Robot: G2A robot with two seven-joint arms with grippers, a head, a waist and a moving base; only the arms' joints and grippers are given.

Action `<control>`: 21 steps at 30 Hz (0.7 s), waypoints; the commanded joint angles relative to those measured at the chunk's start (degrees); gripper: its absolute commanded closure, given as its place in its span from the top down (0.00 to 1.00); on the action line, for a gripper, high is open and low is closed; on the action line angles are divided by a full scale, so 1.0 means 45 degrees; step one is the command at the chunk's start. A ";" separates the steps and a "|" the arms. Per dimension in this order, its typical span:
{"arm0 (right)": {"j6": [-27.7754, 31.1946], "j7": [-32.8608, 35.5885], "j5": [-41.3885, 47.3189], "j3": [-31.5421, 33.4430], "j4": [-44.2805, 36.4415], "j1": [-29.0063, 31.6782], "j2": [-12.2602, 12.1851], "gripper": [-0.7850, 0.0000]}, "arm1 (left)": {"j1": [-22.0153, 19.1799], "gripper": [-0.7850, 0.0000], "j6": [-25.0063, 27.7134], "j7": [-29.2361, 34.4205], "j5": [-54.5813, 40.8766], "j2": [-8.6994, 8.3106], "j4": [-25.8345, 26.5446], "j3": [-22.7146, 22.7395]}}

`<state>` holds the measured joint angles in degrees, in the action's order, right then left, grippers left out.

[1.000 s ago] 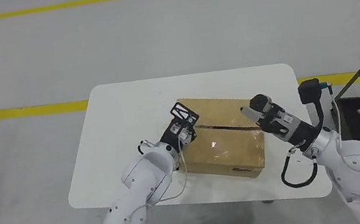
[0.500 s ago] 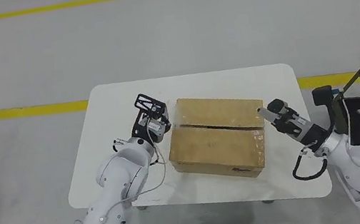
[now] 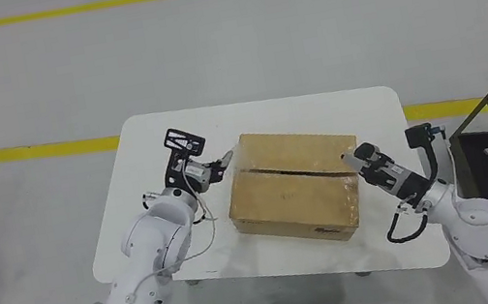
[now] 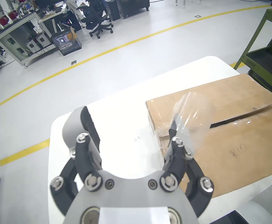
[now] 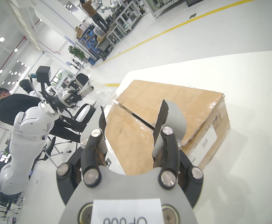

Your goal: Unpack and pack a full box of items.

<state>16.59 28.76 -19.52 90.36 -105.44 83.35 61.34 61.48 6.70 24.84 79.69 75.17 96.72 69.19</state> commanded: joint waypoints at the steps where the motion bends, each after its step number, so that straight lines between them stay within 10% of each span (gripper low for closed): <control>1: -0.0030 -0.0003 -0.0062 -0.0055 0.0007 -0.0024 0.0002 0.66 | 0.0104 1.00 -0.0027 -0.0155 0.0288 -0.0021 0.0054 0.0045; 21: -0.0313 -0.0207 -0.1113 -0.1056 0.1048 -0.0579 0.0071 0.61 | 0.0574 1.00 -0.0931 -0.0317 -0.2191 -0.0019 0.0266 0.1599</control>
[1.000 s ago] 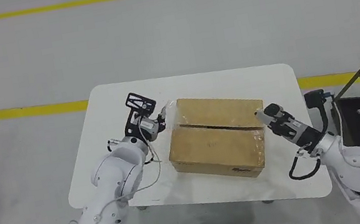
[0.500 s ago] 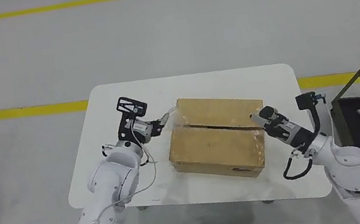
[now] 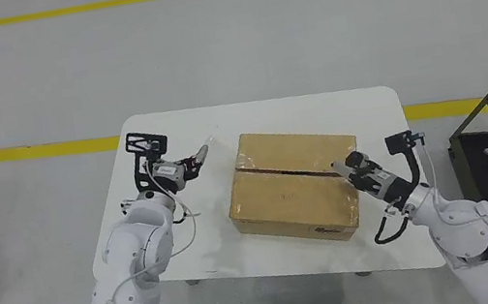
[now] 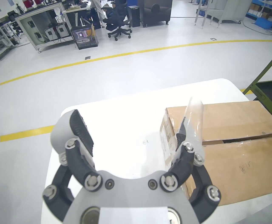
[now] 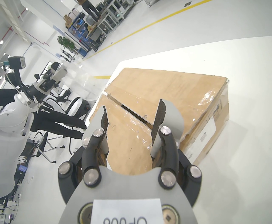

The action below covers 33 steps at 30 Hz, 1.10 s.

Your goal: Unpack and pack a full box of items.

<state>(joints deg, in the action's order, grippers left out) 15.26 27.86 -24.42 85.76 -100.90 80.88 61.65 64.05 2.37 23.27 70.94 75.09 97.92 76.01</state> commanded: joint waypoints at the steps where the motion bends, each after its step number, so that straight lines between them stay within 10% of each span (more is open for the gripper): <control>1: -0.0024 -0.0027 -0.0037 -0.0071 0.0078 -0.0069 0.0008 0.61 | 0.0001 1.00 0.0081 0.0071 -0.0326 -0.0009 -0.0002 0.0152; 18: -0.0323 -0.0165 -0.0623 -0.0499 0.0671 -0.0692 0.0057 0.39 | -0.0427 1.00 0.2048 0.1690 -0.0791 -0.0264 0.0004 0.0869; 33: -0.0386 -0.0007 -0.0765 -0.0630 0.1136 -0.1125 0.0070 0.28 | -0.0258 1.00 0.4033 0.2781 0.4400 -0.0724 0.1334 0.0637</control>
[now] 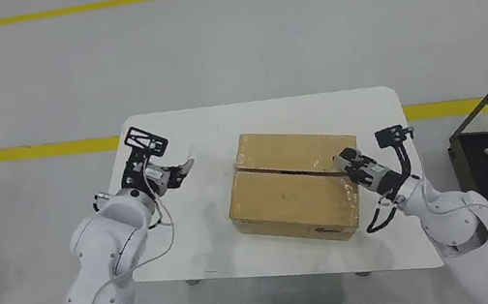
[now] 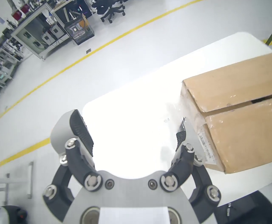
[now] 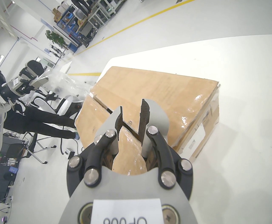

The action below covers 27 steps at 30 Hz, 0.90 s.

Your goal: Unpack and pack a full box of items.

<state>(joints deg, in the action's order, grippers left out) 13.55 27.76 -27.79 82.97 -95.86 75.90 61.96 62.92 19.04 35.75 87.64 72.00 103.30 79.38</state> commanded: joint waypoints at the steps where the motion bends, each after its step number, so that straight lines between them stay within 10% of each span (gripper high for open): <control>1: -0.0016 0.0017 -0.0033 -0.0023 0.0028 -0.0036 0.0002 0.28 | -0.0037 1.00 0.0645 0.0067 0.1450 -0.0085 0.0287 -0.0219; 12: -0.0006 -0.0027 -0.0128 -0.0195 0.0123 -0.0174 0.0026 0.25 | -0.0220 1.00 0.2929 -0.0050 0.6487 -0.0410 0.0852 -0.1169; 27: 0.0068 -0.0095 -0.0138 -0.0221 0.0298 -0.0243 0.0035 0.24 | -0.0258 1.00 0.3025 -0.0973 0.9979 -0.0637 0.0487 -0.1358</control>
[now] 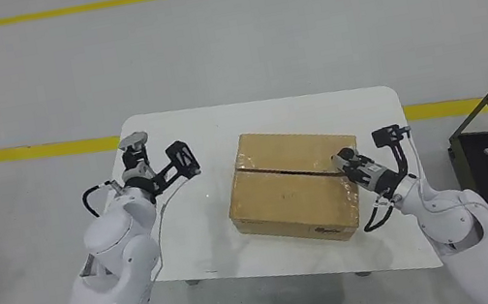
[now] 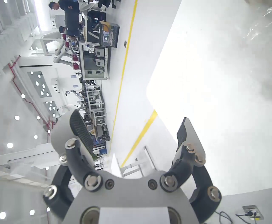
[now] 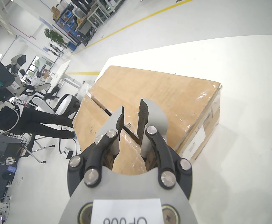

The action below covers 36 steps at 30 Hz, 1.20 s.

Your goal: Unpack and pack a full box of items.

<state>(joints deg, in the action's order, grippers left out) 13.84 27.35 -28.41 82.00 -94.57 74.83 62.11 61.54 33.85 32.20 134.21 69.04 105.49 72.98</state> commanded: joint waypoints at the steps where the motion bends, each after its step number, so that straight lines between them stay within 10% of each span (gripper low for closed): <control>1: 0.0014 -0.0003 -0.0005 -0.0017 0.0021 -0.0015 0.0003 0.24 | 0.0095 1.00 -0.0450 -0.0220 -0.0720 0.0048 -0.0011 0.0143; 15: 0.1794 -0.1796 -0.1753 0.1427 -0.1655 0.1366 -0.0198 0.16 | 0.0697 1.00 -0.2811 -0.0526 -0.5922 0.0627 0.0825 -0.0760; 19: 0.2235 -0.1952 -0.3301 0.2001 -0.2120 0.2180 -0.0315 0.31 | 0.0720 1.00 -0.2812 -0.0934 -0.7902 0.0789 0.0854 -0.1226; 25: 0.3302 -0.1589 -0.4818 0.2608 -0.2136 0.2810 -0.0484 0.85 | 0.0744 1.00 -0.2494 -0.1557 -0.9194 0.0897 0.0849 -0.1765; 36: 0.2159 -0.1042 -0.7897 0.1808 -0.2096 0.2164 -0.0501 0.90 | 0.0747 1.00 -0.2508 -0.1726 -0.9547 0.0930 0.0836 -0.1890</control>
<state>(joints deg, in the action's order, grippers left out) 23.91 22.29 -62.86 90.73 -104.13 85.08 59.84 64.90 22.57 24.43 91.25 73.22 109.25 64.48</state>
